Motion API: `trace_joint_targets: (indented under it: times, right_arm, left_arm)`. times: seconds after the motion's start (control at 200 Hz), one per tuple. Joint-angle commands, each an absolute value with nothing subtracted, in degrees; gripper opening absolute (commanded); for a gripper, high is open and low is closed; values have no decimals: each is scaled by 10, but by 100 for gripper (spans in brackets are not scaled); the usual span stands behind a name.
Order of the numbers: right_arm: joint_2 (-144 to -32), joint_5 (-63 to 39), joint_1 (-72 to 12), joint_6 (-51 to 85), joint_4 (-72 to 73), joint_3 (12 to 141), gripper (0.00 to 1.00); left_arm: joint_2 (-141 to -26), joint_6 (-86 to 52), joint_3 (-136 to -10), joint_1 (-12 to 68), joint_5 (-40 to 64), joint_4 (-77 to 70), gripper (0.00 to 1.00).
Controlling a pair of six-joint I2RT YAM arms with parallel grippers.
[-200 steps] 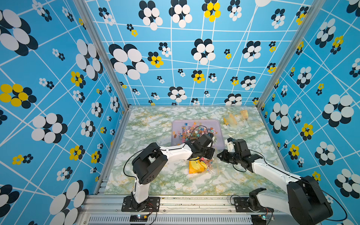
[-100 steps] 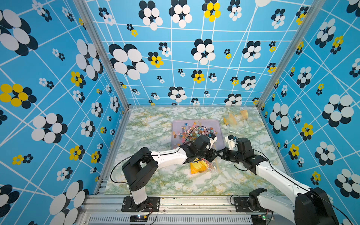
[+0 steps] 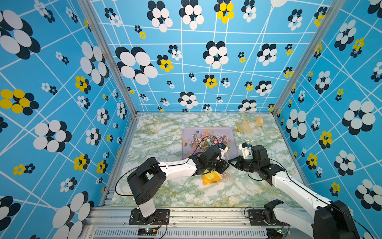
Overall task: Pour candies out of the ziploc bag
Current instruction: Open the ziploc bag at the center of the board.
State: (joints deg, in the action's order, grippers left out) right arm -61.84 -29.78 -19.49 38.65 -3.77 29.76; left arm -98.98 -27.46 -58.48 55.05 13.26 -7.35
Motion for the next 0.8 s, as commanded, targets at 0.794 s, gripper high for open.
trace_joint_targets:
  times: [0.794]
  right_arm:
    - [-574,-268,-197,319,-125,359,0]
  left_arm:
    - [-927,-265,-564,531,12,8,0]
